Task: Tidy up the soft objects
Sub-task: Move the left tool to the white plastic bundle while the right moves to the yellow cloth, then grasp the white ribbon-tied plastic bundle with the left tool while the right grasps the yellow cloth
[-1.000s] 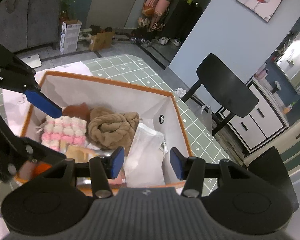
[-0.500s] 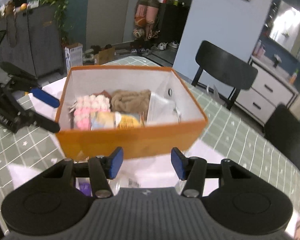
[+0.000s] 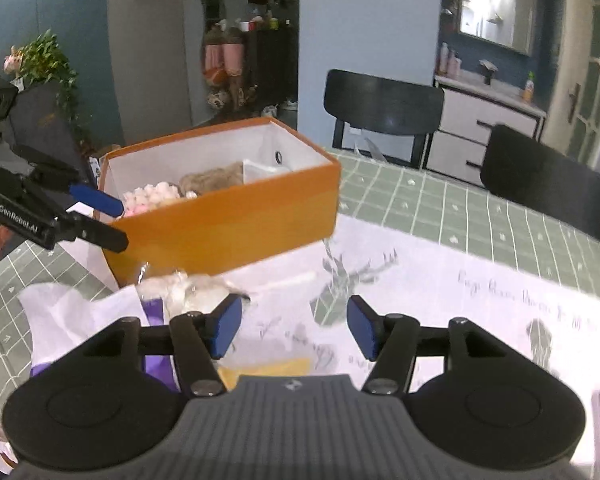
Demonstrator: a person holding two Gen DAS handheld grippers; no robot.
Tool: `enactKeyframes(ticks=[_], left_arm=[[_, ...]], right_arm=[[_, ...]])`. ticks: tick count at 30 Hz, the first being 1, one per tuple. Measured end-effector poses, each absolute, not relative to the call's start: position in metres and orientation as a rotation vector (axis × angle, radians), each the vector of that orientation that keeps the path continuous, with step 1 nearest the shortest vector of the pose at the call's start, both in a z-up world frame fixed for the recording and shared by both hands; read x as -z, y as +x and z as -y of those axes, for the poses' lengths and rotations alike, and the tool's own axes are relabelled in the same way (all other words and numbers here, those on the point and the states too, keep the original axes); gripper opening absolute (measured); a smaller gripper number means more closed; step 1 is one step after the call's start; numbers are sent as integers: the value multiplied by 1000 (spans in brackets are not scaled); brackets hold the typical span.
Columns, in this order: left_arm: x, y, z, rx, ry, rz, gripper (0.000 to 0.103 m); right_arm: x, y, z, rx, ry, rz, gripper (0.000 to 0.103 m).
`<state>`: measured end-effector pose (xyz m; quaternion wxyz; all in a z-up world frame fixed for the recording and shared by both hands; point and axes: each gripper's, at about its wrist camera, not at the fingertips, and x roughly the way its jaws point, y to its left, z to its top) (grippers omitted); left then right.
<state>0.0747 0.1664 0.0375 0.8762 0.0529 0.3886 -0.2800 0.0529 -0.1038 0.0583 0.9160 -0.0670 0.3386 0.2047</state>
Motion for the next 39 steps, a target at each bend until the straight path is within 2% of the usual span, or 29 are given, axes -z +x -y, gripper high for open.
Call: enactKeyframes(ticks=[4, 8, 25, 33, 34, 36, 37, 38, 39], left_arm=[[-34, 79, -147, 597, 160, -831, 79], [-30, 82, -120, 635, 250, -851, 79], [-5, 113, -61, 693, 662, -977, 79], [-7, 115, -54, 719, 672, -967, 80], [-7, 115, -52, 721, 675, -968, 80], [-5, 114, -50, 727, 683, -969, 80], [-4, 114, -49, 730, 687, -970, 80], [-3, 115, -48, 732, 689, -973, 80], [-2, 116, -48, 732, 691, -978, 80]], right_arm=[[-47, 43, 113, -427, -113, -723, 59], [-37, 35, 109, -454, -138, -740, 64], [1, 35, 88, -497, -216, -843, 67], [37, 42, 78, -507, -186, -847, 70], [40, 43, 77, -498, -188, -839, 67], [46, 46, 74, -477, -201, -851, 41], [48, 48, 74, -468, -205, -876, 25], [47, 49, 75, -447, -207, -885, 16], [45, 51, 77, -444, -201, -900, 13]])
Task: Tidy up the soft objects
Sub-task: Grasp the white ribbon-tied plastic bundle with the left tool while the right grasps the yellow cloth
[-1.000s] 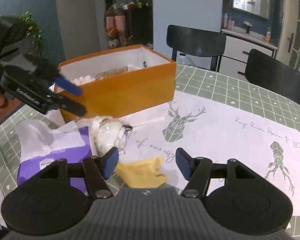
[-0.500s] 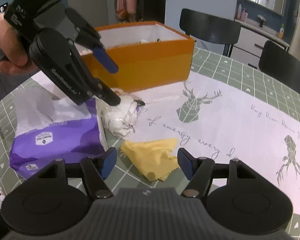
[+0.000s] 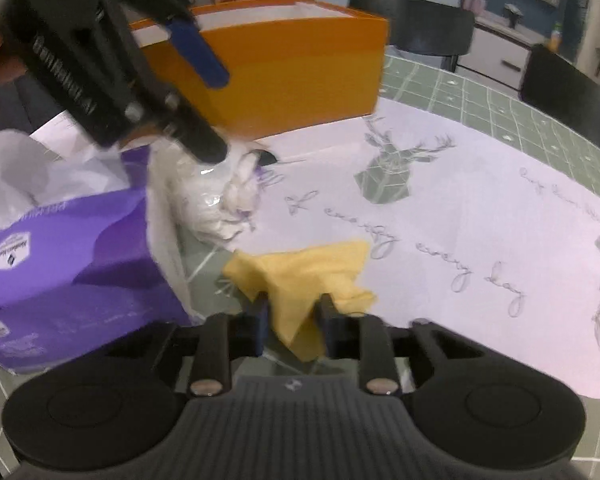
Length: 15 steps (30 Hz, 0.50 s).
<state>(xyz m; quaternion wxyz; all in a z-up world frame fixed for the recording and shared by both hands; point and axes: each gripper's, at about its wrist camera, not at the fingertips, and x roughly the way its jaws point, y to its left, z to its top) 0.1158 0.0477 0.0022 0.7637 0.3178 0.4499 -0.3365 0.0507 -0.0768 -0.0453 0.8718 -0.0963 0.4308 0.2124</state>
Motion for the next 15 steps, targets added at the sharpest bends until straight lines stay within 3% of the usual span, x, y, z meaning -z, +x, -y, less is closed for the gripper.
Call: enactKeyframes(ticks=[2, 5, 15], left_arm=[[0, 119, -46, 727, 692, -998, 82], [6, 123, -40, 724, 719, -1032, 83], [32, 138, -15, 711, 866, -1156, 90]], right_arm=[[39, 52, 82, -446, -192, -920, 6], [29, 54, 92, -424, -203, -940, 4], [17, 62, 122, -362, -144, -933, 5]])
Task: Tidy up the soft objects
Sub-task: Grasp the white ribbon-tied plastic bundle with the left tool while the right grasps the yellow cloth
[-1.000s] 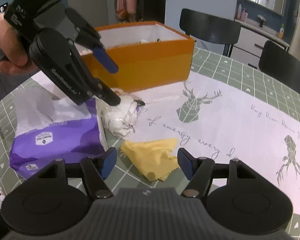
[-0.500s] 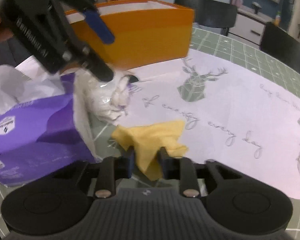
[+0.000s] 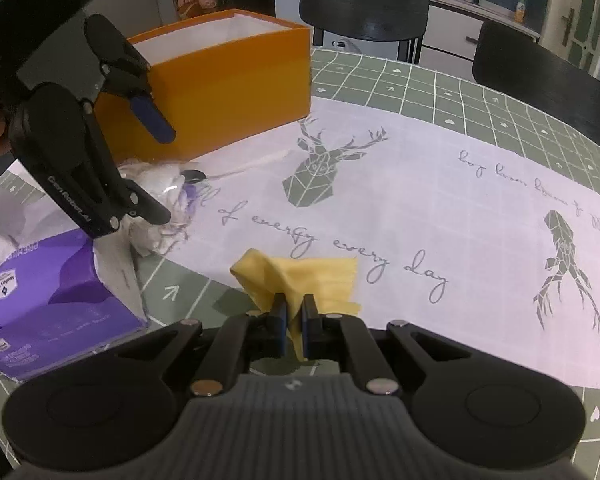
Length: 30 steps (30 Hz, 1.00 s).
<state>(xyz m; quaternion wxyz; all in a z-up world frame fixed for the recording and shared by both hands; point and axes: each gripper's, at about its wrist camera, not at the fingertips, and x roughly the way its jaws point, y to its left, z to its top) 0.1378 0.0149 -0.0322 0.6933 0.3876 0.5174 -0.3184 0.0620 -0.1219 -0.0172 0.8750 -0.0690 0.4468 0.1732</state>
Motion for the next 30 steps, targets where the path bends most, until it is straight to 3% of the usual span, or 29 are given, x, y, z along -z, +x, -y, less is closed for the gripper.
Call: enactKeyframes(ticks=[14, 27, 30], left_arm=[[25, 140, -8, 825, 1061, -1247, 93], [62, 159, -2, 828, 1007, -1365, 98], [62, 159, -2, 832, 991, -1347, 86]], right_arm=[[21, 62, 113, -398, -158, -947, 10], [28, 60, 107, -403, -188, -967, 10], [31, 63, 107, -396, -189, -973, 11]])
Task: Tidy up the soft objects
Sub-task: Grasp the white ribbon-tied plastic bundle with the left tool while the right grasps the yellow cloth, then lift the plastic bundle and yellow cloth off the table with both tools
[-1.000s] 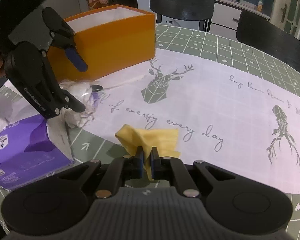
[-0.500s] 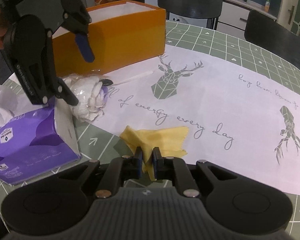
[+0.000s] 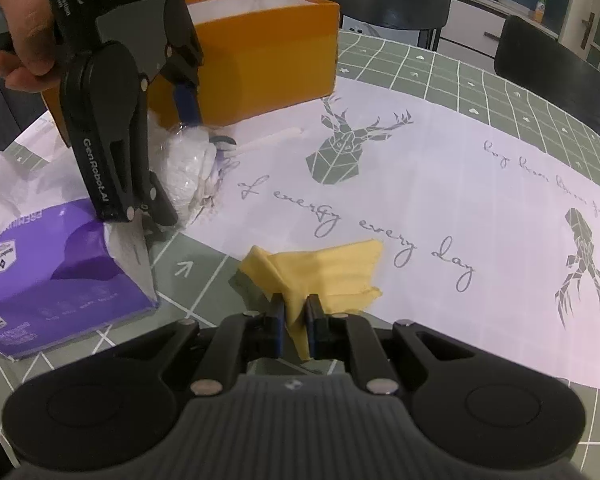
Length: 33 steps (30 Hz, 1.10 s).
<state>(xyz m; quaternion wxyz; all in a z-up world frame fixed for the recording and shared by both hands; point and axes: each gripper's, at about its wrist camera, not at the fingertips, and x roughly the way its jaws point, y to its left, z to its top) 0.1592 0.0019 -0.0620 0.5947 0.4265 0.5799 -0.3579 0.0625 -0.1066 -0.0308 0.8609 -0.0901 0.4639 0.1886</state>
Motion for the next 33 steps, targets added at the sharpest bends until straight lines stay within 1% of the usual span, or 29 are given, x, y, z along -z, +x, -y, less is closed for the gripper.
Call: enactKeyframes(ticks=[1, 2, 3, 4, 6, 7, 9, 10, 11, 12, 13, 14, 16, 17, 18, 20, 24, 28, 30, 33], left_arm=[[61, 159, -2, 831, 991, -1335, 82], [59, 159, -1, 832, 990, -1320, 78], [55, 159, 0, 829, 981, -1305, 77], [51, 161, 0, 824, 961, -1287, 76], [41, 166, 2, 819, 911, -1253, 74], [37, 169, 3, 809, 873, -1239, 74], [30, 175, 5, 778, 800, -1208, 74], [27, 180, 6, 765, 756, -1194, 74], [26, 184, 6, 758, 710, -1198, 75], [27, 188, 6, 754, 679, -1197, 76], [28, 189, 8, 752, 661, -1189, 80], [31, 189, 9, 750, 658, -1180, 83], [33, 187, 12, 744, 662, -1156, 83], [30, 187, 12, 743, 662, -1133, 87], [27, 186, 12, 740, 664, -1113, 88], [22, 181, 11, 753, 664, -1073, 88], [9, 179, 2, 816, 585, -1073, 89], [3, 180, -6, 807, 545, -1028, 91], [5, 180, -9, 808, 536, -1035, 93], [16, 178, -9, 810, 554, -1080, 94]], right_arm=[[32, 64, 107, -393, -188, -974, 19], [33, 65, 107, -385, -186, -975, 34], [33, 64, 108, -374, -187, -974, 41], [34, 65, 109, -360, -186, -969, 44], [37, 67, 112, -351, -171, -964, 48], [38, 69, 114, -347, -163, -960, 52], [41, 71, 117, -336, -156, -958, 53], [43, 71, 119, -333, -153, -960, 52], [44, 73, 120, -332, -149, -964, 49], [44, 73, 122, -332, -146, -961, 44], [43, 74, 123, -324, -146, -964, 18], [41, 75, 124, -320, -143, -976, 5], [35, 75, 125, -314, -140, -981, 5], [32, 74, 126, -305, -148, -969, 5], [31, 76, 127, -296, -150, -962, 5], [30, 77, 133, -281, -140, -961, 5], [35, 80, 140, -262, -140, -986, 6], [37, 80, 137, -267, -155, -993, 7], [36, 78, 136, -273, -154, -992, 7], [37, 78, 137, -274, -155, -993, 7]])
